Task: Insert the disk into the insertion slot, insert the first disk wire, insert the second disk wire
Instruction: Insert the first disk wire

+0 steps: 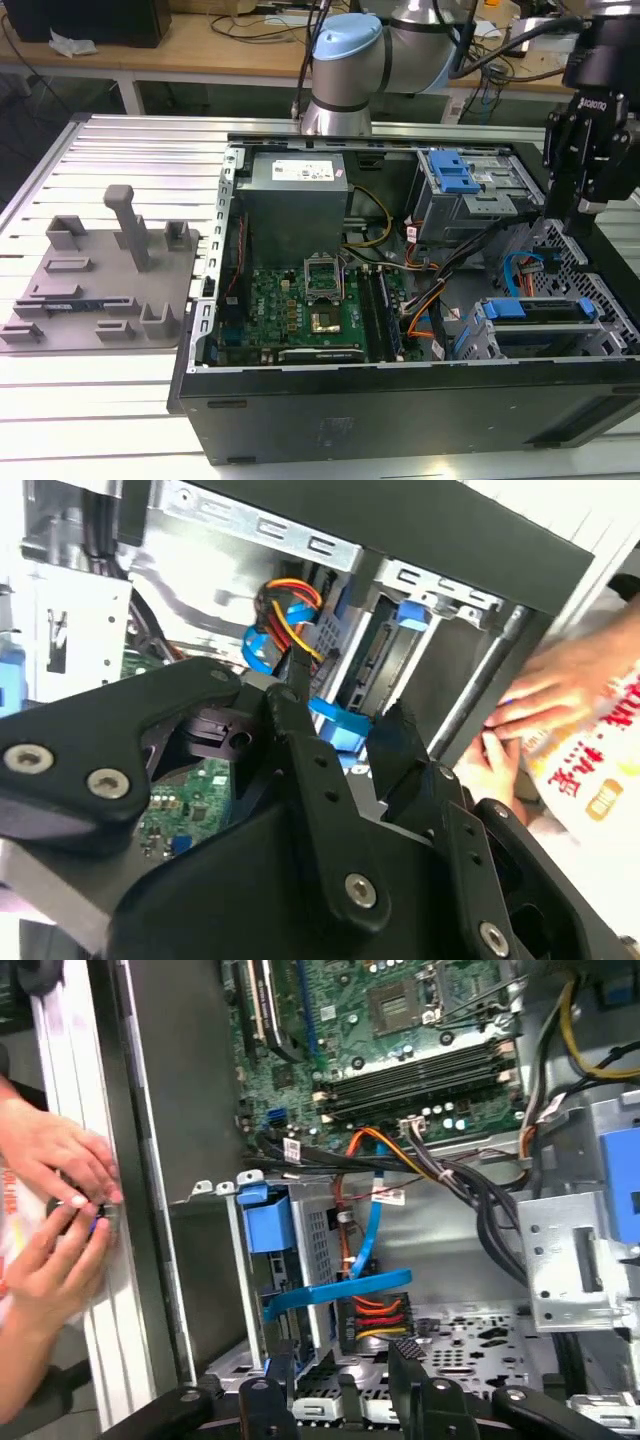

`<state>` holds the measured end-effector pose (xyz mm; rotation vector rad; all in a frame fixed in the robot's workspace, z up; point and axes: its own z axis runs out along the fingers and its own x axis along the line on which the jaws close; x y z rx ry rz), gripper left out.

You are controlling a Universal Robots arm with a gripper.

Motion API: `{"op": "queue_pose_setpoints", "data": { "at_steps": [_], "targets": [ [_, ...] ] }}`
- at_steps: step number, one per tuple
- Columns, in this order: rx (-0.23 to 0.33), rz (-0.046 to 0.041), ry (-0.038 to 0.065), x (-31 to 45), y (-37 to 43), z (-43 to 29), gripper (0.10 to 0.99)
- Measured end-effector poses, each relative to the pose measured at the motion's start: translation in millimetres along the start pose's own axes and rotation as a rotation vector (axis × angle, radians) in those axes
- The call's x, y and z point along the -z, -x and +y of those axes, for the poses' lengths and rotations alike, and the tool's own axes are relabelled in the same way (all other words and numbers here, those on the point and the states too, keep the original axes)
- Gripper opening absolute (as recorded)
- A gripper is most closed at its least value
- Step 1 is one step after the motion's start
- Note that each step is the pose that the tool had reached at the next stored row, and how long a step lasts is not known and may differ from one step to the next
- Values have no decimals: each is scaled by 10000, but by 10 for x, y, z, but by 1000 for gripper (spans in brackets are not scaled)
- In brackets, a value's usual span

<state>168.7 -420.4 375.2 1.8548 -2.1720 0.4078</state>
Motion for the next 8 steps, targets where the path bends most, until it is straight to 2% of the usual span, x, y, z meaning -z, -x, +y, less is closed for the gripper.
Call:
{"op": "queue_pose_setpoints", "data": {
  "at_steps": [2,6,8],
  "targets": [
    [3,3,-1,-55,22,3,502],
    [11,12,-1,-93,37,7,502],
    [65,65,-2,-113,45,8,502]
  ]
}}
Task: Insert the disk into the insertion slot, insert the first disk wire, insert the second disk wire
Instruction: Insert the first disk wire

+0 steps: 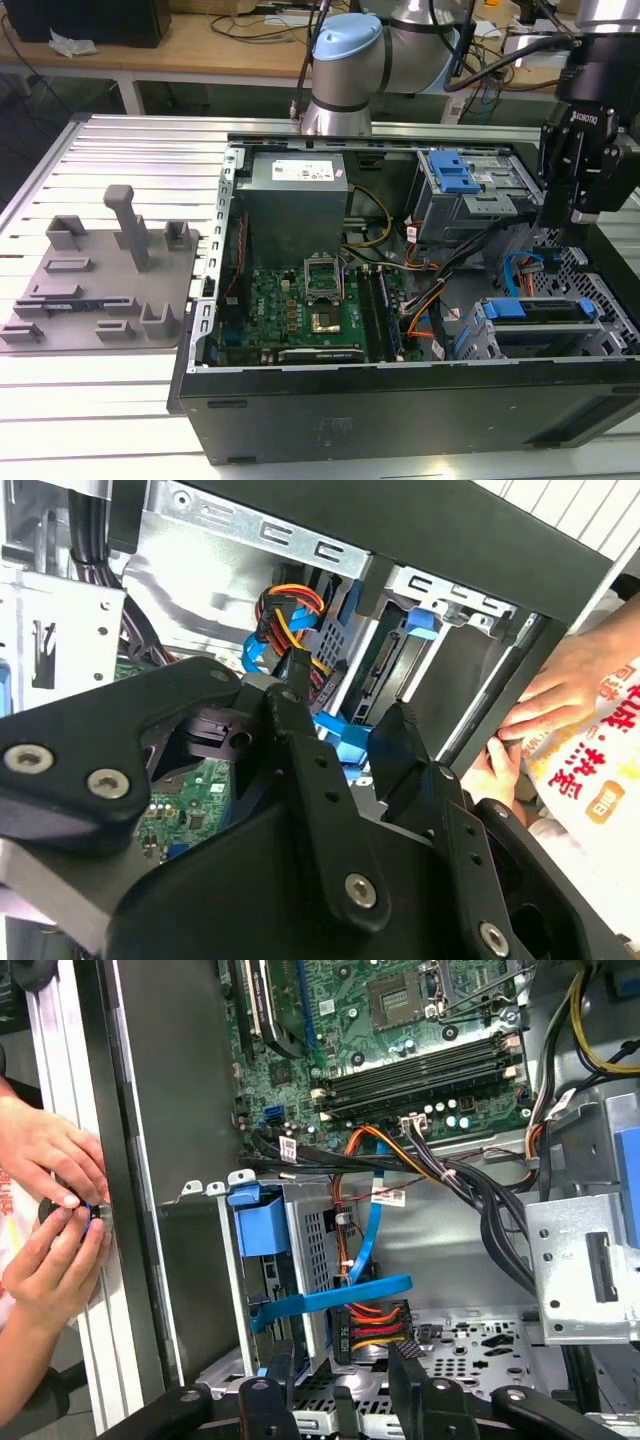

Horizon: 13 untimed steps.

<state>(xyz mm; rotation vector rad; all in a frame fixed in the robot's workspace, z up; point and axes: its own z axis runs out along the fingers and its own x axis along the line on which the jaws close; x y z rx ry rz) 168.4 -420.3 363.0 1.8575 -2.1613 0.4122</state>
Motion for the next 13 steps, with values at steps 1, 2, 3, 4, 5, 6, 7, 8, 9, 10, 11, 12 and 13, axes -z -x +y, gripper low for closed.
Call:
{"op": "queue_pose_setpoints", "data": {
  "at_steps": [1,2,3,4,5,6,7,8,9,10,11,12,13],
  "targets": [
    [19,14,-6,-6,3,0,502],
    [47,30,-17,-15,7,0,502],
    [76,46,-31,-24,10,0,502],
    [139,75,-60,-37,15,2,502],
    [219,116,-98,-48,19,5,502],
    [296,160,-136,-58,23,9,502],
    [328,180,-152,-63,25,13,486],
    [351,198,-165,-69,26,19,486],
    [356,223,-170,-77,28,27,412],
    [356,244,-172,-83,29,33,412],
    [357,264,-175,-90,31,39,412],
    [356,283,-177,-96,33,45,412],
    [356,309,-181,-105,36,50,412]
  ]
}}
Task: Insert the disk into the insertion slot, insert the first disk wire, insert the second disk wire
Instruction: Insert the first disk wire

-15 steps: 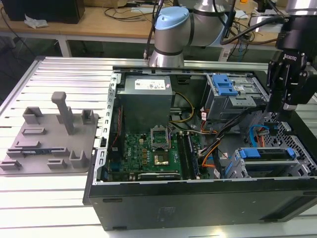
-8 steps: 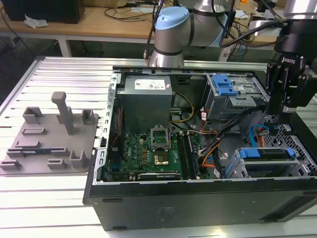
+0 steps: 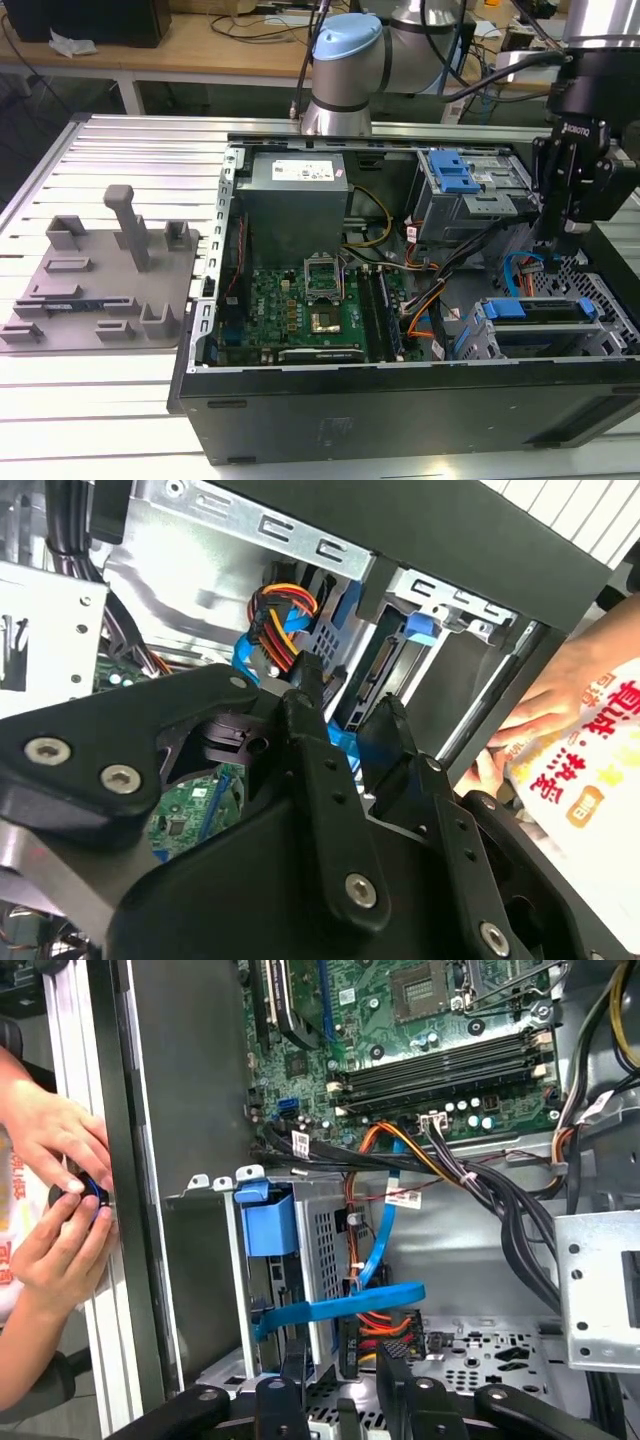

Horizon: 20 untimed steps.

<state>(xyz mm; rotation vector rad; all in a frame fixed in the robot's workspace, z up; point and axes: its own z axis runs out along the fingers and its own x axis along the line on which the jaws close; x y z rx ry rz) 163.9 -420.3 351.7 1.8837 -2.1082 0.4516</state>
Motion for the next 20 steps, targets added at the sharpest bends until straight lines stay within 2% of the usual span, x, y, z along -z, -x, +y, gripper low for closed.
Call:
{"op": "queue_pose_setpoints", "data": {
  "at_steps": [3,7,11,13,15,16,17,19,20],
  "targets": [
    [0,150,-18,-10,35,8,412],
    [-5,242,-40,-17,61,30,412],
    [9,529,-79,-61,87,52,412],
    [30,639,-102,-67,98,53,412],
    [84,835,-151,-72,137,58,396],
    [100,897,-165,-73,153,62,396],
    [107,942,-173,-73,162,67,322],
    [117,1031,-188,-71,178,74,322],
    [119,1048,-191,-69,182,75,322]
  ]
}}
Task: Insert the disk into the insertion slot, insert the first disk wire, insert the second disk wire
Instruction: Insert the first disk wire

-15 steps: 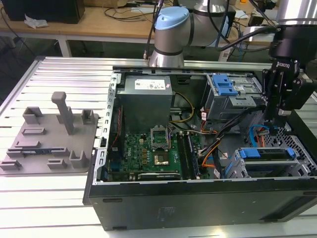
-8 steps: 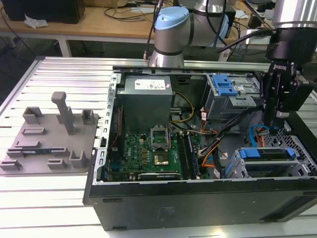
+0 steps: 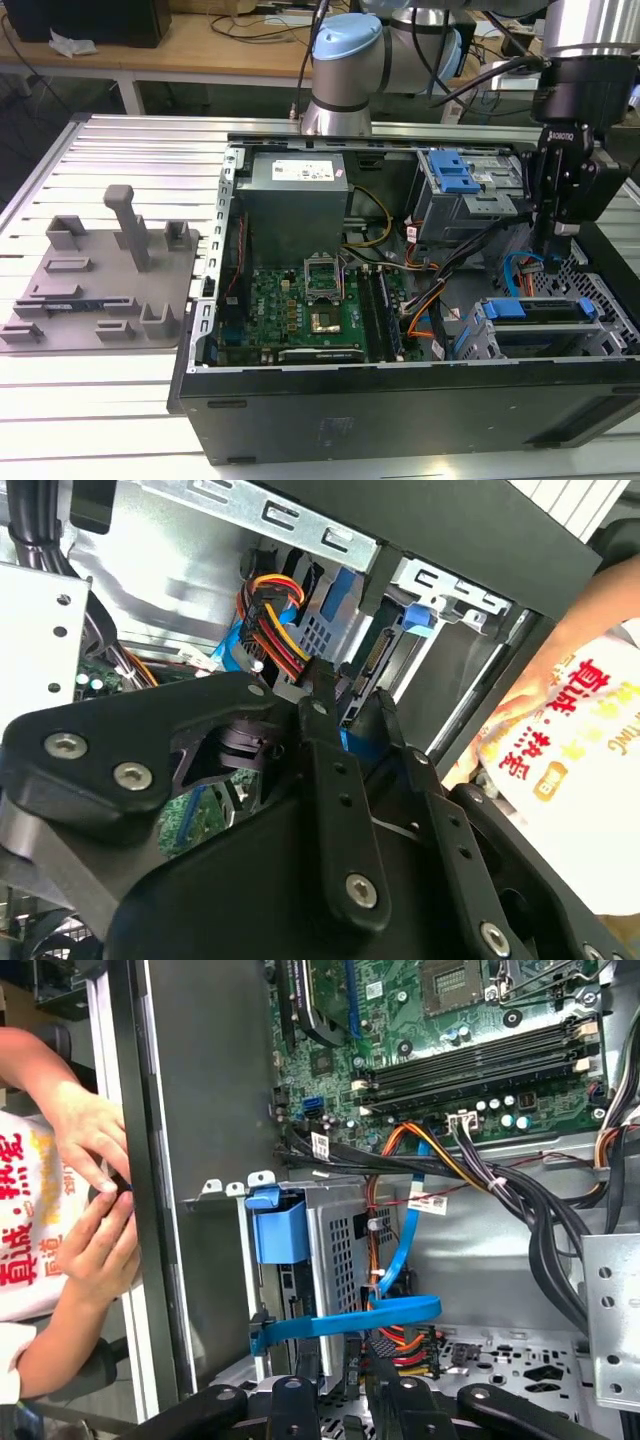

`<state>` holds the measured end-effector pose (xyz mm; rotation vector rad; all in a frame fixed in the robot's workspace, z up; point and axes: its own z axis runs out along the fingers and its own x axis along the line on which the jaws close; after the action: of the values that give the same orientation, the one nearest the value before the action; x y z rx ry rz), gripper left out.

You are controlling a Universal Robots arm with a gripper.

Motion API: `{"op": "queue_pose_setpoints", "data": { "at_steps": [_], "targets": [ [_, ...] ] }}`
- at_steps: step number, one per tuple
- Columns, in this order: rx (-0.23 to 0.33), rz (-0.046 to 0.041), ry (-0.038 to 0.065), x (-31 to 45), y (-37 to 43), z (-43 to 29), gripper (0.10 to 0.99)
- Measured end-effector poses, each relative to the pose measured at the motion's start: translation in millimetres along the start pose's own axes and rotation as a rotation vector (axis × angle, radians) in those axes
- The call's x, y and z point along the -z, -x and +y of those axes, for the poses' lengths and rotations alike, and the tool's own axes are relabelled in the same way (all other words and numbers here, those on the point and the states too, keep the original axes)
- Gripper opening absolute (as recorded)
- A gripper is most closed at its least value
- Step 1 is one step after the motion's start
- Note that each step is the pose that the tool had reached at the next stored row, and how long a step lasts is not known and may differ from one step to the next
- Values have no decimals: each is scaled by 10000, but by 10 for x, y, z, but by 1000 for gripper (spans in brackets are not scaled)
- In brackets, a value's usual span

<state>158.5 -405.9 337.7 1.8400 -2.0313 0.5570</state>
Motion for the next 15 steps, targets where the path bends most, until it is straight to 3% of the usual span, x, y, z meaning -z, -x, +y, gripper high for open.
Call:
{"op": "queue_pose_setpoints", "data": {
  "at_steps": [4,6,7,15],
  "targets": [
    [16,-7,-28,4,28,7,322],
    [12,-92,-35,2,30,9,322],
    [11,-221,-44,0,31,10,322],
    [10,-229,-43,-2,31,11,306]
  ]
}}
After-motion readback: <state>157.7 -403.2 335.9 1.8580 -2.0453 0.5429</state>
